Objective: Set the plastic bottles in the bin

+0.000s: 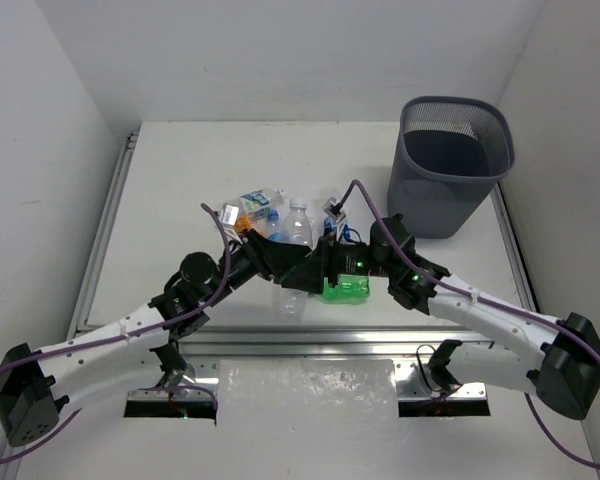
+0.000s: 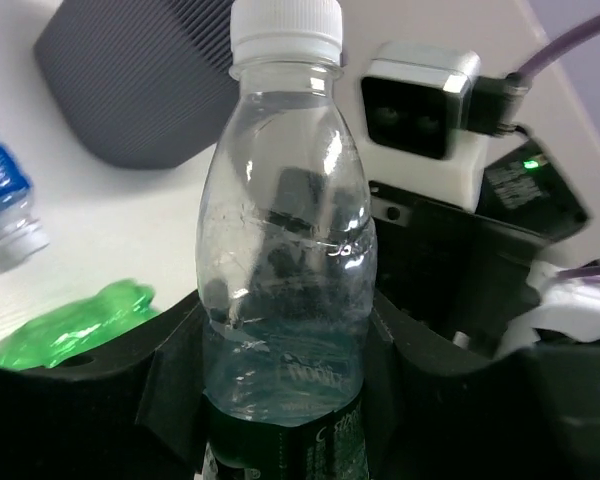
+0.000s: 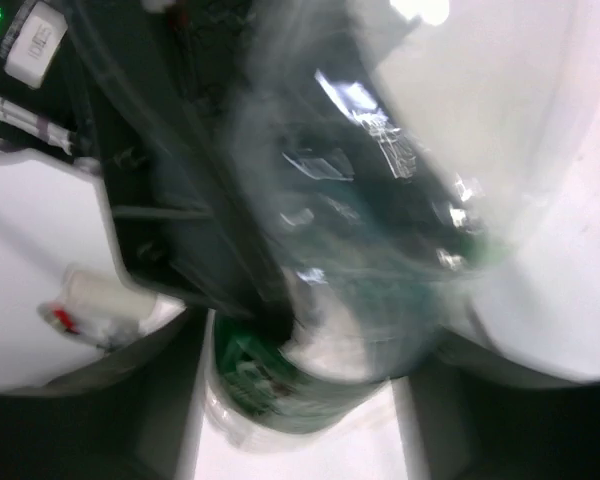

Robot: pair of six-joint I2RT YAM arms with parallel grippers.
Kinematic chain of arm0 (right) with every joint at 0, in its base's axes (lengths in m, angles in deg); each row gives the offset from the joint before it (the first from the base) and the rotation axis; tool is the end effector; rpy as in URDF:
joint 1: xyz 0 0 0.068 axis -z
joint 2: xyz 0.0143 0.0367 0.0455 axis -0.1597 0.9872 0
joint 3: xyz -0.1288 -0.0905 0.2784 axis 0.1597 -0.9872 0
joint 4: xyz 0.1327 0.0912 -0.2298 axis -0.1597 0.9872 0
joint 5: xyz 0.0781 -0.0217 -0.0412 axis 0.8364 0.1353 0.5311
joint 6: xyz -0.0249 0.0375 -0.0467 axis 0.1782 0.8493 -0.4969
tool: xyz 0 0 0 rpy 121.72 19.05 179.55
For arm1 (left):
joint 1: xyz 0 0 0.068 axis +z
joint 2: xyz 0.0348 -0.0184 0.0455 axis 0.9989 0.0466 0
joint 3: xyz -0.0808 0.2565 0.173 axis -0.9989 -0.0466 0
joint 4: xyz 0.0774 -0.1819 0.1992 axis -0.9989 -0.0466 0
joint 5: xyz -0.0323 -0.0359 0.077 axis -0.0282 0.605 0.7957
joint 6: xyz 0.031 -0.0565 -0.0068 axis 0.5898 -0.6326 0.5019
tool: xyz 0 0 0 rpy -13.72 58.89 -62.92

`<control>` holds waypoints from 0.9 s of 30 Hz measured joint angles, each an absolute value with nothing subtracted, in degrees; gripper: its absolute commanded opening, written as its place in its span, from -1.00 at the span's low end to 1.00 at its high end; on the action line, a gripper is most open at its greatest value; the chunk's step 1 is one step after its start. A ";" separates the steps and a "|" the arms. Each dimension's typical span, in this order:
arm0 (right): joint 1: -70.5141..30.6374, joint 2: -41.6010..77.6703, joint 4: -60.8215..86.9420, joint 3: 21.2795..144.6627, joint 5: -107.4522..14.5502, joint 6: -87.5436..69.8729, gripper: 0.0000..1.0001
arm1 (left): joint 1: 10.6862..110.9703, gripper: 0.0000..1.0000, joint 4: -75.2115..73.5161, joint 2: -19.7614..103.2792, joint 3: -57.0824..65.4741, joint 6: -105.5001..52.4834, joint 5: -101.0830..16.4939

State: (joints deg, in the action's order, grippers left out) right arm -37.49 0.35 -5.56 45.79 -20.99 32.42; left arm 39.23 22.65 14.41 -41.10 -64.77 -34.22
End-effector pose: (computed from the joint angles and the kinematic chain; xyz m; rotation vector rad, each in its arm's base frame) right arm 0.1592 0.2093 0.3212 -0.4846 1.9360 1.6465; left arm 0.1365 -0.1523 0.3154 -0.0223 1.6565 -1.3518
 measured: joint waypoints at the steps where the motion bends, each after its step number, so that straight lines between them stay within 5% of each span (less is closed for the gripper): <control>1: -37.42 0.35 -5.99 45.79 -21.65 32.40 -0.15 | 39.23 -0.28 23.88 14.56 -41.06 -64.84 -34.44; 2: -37.29 0.33 -6.06 45.77 -22.43 33.10 -0.46 | 39.23 0.41 24.99 14.65 -41.03 -64.53 -34.57; 4: -37.27 0.22 -6.41 45.75 -23.98 33.60 -0.72 | 39.30 0.95 25.67 15.13 -40.20 -63.88 -34.55; 8: -37.57 -2.25 0.98 47.52 -30.96 29.26 -0.88 | 39.23 0.99 14.61 19.00 -28.99 -60.53 -30.13; 14: -33.31 -6.60 24.85 66.14 -53.71 19.75 -0.86 | 40.19 0.99 -15.77 28.81 4.65 -55.90 -5.76; 22: -6.06 8.63 43.18 101.22 -69.62 10.83 -0.86 | 57.70 0.99 -36.43 35.50 15.20 -51.38 -0.17; 24: -2.19 14.27 44.87 106.91 -71.22 9.04 -0.66 | 58.99 0.99 -38.87 39.50 16.91 -49.71 -1.94; 25: -0.02 17.05 45.15 108.24 -71.98 7.99 -0.37 | 59.38 0.99 -40.18 41.46 17.67 -48.69 -3.18; 26: 1.53 19.26 45.37 108.83 -72.31 7.07 0.58 | 59.62 0.99 -41.23 43.15 18.48 -47.66 -4.32; 27: 3.04 21.40 45.61 109.09 -72.62 6.63 0.90 | 59.73 0.99 -42.13 44.87 19.53 -46.57 -5.30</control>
State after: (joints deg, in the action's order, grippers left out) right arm 3.04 21.40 45.61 109.09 -72.62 6.63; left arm 59.73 -42.13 44.87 19.53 -46.57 -5.30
